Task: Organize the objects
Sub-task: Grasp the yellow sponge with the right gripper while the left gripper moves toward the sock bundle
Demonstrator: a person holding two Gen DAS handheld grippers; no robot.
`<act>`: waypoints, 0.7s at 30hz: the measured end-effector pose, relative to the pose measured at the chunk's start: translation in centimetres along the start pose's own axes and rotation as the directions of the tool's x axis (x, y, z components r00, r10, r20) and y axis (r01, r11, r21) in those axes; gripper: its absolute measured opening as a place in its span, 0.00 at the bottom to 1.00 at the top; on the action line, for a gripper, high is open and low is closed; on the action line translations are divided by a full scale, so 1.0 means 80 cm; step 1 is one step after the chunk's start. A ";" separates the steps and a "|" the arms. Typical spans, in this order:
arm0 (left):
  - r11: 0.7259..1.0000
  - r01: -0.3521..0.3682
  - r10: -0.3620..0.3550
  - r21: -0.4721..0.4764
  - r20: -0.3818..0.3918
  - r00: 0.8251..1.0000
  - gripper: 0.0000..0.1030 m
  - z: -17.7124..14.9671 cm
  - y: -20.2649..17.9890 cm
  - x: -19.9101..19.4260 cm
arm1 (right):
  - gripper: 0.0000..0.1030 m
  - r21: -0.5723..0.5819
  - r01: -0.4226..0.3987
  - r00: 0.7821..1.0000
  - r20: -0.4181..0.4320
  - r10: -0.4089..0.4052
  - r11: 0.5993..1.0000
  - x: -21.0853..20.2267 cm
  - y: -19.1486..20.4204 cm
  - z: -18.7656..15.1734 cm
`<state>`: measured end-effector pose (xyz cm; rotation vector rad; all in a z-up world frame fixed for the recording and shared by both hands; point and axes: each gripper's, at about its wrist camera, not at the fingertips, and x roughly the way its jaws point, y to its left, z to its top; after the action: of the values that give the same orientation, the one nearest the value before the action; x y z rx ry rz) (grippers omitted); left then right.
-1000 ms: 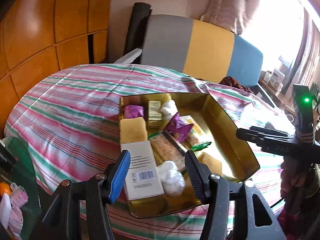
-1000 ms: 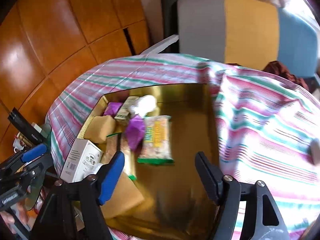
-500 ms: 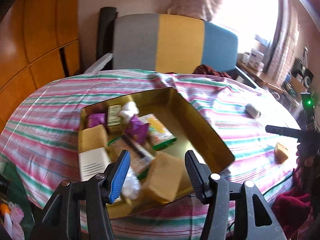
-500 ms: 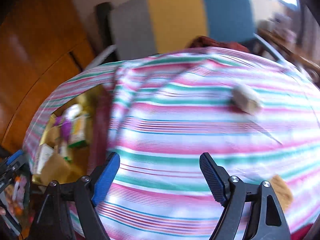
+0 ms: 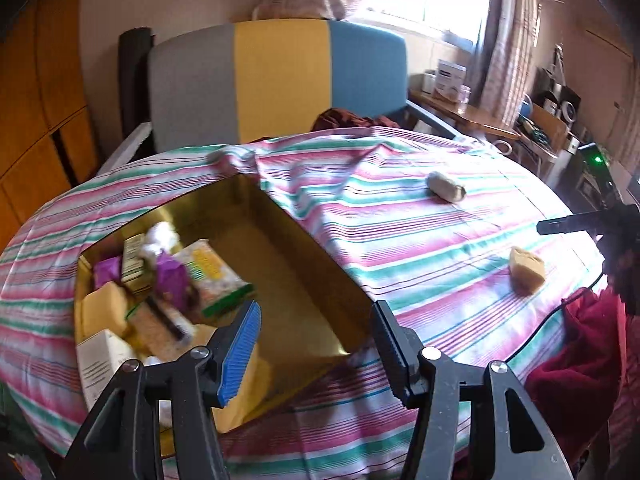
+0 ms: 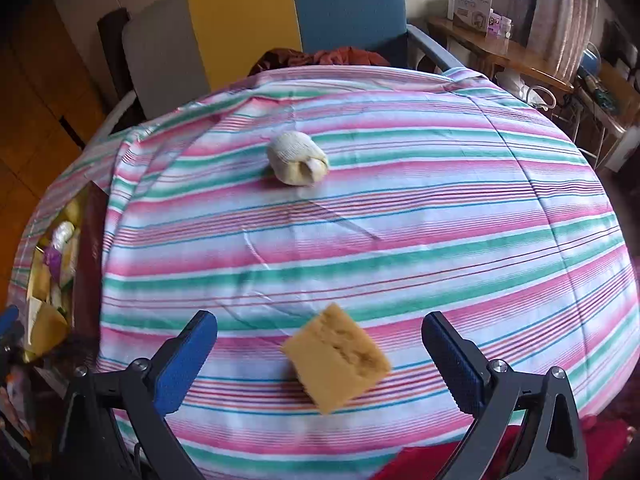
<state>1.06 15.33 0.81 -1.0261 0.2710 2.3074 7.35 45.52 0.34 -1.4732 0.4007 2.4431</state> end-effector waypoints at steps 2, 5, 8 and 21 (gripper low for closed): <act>1.000 0.011 -0.011 0.008 -0.006 1.000 0.56 0.001 -0.007 0.003 | 1.00 -0.030 0.006 0.999 -0.037 -0.007 1.000 0.003 -0.006 -0.001; 0.999 0.023 -0.023 0.022 -0.014 1.000 0.56 0.004 -0.018 0.007 | 1.00 -0.107 0.009 0.993 -0.119 -0.022 0.994 0.021 0.000 -0.004; 0.999 0.032 -0.031 0.040 -0.017 0.999 0.56 0.008 -0.028 0.010 | 1.00 -0.176 0.018 0.983 -0.176 -0.050 0.984 0.039 0.014 -0.011; 0.991 0.060 -0.055 0.118 -0.040 0.998 0.56 0.030 -0.069 0.036 | 0.56 -0.270 0.105 0.958 -0.232 -0.171 0.957 0.084 0.026 -0.027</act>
<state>1.39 22.02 0.60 -1.0043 0.3846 2.1946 5.35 43.33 -6.41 -1.8609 0.0237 2.2676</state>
